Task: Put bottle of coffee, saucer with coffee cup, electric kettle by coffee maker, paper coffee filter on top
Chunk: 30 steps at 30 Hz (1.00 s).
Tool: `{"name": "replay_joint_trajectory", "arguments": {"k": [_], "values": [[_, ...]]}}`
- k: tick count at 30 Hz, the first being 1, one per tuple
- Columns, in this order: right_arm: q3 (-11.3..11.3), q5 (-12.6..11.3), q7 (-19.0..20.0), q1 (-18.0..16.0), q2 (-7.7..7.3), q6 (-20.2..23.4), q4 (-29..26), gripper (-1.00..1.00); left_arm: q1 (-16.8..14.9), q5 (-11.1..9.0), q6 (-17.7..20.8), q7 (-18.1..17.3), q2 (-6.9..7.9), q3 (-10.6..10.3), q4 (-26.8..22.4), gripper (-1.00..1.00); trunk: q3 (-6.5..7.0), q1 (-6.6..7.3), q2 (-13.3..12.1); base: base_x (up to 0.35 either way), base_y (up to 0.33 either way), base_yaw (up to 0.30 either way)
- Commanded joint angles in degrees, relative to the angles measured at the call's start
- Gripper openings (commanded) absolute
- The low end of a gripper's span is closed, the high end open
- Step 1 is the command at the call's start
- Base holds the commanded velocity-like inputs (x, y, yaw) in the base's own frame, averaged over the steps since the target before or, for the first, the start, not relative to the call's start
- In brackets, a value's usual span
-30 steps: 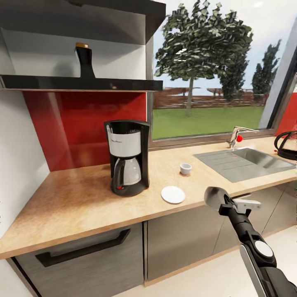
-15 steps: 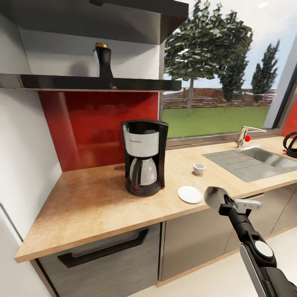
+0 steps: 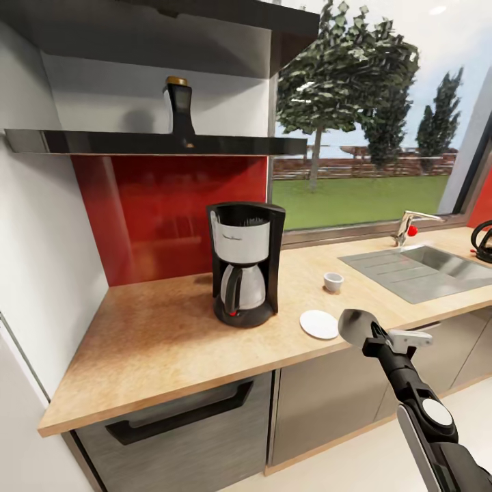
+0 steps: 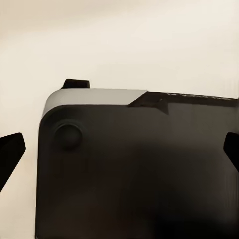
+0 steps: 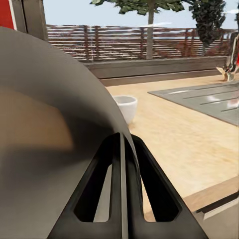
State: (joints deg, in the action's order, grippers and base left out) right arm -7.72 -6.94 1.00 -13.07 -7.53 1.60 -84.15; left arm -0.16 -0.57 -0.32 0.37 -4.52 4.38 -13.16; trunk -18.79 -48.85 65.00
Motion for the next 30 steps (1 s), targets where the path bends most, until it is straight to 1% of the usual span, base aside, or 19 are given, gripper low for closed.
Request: {"name": "replay_joint_trajectory", "arguments": {"k": [1, 3, 11, 19, 30], "values": [[0.0, -0.8, 0.1, 0.0, -0.02, 0.2, -0.1, -1.00, 0.0, -0.1, 0.0, 0.0, -0.05, 0.7, 0.0, 1.00, 0.12, 0.22, -0.4, 0.000, 0.001, 0.000], [0.0, -0.8, 0.1, 0.0, 0.00, 0.2, 0.0, -1.00, 0.0, -0.1, 0.0, 0.0, -0.05, 1.3, 0.0, 1.00, 0.48, 0.66, -1.2, 0.000, 0.000, 0.000], [0.0, -0.8, 0.1, 0.0, 0.00, 0.2, -0.1, -1.00, 0.0, 0.0, -0.1, 0.0, -0.05, 1.6, 0.0, 1.00, 1.91, 2.42, -4.4, 0.000, 0.000, 0.000], [0.0, -0.8, 0.1, 0.0, 0.01, 0.2, 0.0, -1.00, 0.0, 0.0, -0.2, -0.2, -0.05, 1.7, 0.0, 1.00, 1.91, 2.42, -4.4, 0.000, 0.020, 0.000], [0.0, -0.8, 0.2, 0.1, -0.01, 0.2, -1.1, -1.00, 0.0, 0.0, -0.1, -0.3, 0.00, 1.7, 0.0, 1.00, 1.91, 2.42, -4.4, -0.042, 0.267, 0.000]]}}
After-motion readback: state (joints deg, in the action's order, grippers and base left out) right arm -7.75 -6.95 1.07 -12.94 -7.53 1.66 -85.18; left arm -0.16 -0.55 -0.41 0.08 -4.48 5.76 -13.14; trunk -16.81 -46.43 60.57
